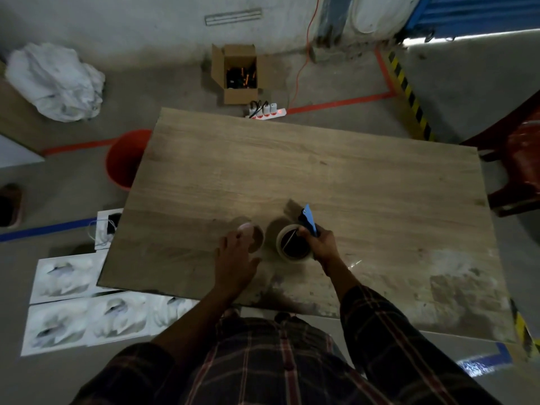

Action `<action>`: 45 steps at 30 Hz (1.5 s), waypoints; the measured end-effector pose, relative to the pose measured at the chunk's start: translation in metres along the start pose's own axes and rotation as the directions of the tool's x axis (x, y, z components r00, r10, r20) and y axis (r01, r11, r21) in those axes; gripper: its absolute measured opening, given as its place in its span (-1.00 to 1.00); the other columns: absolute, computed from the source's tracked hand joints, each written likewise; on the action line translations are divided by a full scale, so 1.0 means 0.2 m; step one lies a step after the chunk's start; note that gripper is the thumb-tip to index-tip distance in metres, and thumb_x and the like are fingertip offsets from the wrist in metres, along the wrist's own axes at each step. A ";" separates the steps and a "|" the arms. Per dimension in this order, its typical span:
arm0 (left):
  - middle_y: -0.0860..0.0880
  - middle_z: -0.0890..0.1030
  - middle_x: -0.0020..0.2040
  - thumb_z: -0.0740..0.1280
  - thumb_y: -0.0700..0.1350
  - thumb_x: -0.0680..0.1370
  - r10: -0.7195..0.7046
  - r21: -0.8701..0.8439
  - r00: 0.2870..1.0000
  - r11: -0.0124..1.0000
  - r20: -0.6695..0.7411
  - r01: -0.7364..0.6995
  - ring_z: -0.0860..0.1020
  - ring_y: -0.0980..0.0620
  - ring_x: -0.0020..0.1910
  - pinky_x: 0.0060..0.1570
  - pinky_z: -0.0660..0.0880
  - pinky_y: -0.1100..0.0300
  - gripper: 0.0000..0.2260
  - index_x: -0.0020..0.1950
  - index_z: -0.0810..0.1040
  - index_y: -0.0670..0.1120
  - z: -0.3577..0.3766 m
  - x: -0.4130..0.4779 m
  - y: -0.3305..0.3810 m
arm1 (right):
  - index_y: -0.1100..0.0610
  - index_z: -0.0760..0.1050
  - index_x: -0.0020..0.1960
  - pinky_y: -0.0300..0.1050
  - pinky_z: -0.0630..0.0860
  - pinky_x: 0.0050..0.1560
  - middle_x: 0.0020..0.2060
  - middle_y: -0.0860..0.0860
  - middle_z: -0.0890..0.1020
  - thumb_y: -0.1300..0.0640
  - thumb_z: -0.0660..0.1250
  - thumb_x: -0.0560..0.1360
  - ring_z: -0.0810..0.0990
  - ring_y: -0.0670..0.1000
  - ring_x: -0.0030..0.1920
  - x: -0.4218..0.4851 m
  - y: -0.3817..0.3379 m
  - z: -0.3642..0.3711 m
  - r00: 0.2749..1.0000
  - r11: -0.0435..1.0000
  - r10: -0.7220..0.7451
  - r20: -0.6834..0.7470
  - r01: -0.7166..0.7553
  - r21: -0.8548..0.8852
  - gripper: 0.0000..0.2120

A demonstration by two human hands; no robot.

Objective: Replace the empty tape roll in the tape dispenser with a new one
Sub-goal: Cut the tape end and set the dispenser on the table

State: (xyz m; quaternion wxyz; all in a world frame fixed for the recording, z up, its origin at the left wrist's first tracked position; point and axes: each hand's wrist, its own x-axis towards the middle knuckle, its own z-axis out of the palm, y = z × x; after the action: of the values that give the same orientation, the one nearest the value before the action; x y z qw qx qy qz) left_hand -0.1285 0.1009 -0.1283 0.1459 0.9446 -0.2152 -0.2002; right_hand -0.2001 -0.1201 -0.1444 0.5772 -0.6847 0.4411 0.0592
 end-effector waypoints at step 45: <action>-0.18 0.44 0.40 0.35 -0.33 0.44 0.104 0.004 0.992 0.995 -0.070 -0.104 0.44 -0.27 0.25 0.12 0.48 -0.12 -0.58 0.30 0.54 -0.17 0.14 -0.01 0.03 | 0.39 0.53 0.07 0.20 0.49 0.02 0.11 0.37 0.48 0.36 0.32 0.38 0.48 0.38 0.08 -0.42 0.55 -0.58 0.785 0.722 0.019 -0.619 -0.439 -0.535 -0.74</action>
State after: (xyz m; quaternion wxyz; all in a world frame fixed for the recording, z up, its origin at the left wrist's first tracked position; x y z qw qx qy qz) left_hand -0.1445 0.0927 -0.1493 0.1635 0.9386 -0.2590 -0.1588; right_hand -0.3746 -0.1664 -0.1380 0.1273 -0.7628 0.6294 0.0757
